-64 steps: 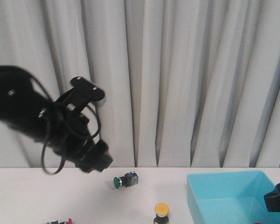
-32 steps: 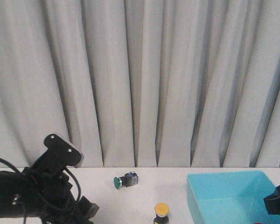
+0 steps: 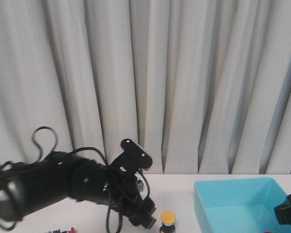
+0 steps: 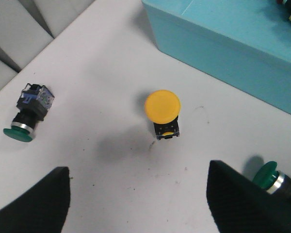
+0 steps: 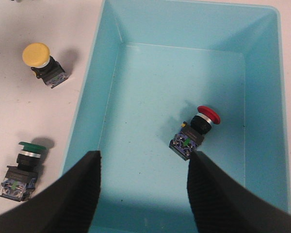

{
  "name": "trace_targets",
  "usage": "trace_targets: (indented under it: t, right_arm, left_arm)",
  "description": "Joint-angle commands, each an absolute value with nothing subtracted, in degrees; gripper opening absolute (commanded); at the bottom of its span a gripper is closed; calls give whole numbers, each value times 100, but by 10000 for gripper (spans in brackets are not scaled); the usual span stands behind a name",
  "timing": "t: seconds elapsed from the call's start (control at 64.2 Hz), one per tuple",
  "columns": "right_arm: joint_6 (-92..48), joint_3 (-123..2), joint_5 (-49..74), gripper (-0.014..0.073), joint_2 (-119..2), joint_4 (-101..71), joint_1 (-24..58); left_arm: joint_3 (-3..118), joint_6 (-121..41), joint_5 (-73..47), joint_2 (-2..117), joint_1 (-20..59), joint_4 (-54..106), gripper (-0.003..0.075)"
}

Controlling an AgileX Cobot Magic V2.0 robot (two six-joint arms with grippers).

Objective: Pick red and yellow buttons and place in box
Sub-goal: 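Reach the left gripper to the yellow button and grasp it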

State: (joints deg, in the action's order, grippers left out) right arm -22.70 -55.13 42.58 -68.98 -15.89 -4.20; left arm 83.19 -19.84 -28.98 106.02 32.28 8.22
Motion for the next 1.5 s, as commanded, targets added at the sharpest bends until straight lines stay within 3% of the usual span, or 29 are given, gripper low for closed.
trace_targets:
  t: [0.0,0.467,0.966,1.153,1.48]
  right_arm:
    - [-2280,-5650,4027,393,-6760,-1682,-438]
    - [-2280,-5650,4027,393,-6760,-1682,-438]
    - [-2280,-5650,4027,393,-6760,-1682,-438]
    - [-2280,-5650,4027,393,-6760,-1682,-438]
    - [-2280,-5650,4027,393,-6760,-1682,-438]
  left_arm:
    - [9057,-1957,-3042,10799,3250,1034,554]
    - [11071,-1964,-3747,12606,3357,1335,554]
    - [11290,-1984,-3390,13336,3428,1346,542]
    - [11290,-1984,-3087,13362,3428,1387,476]
    - [11290,-1984,-3016,13362,3428,1387,258]
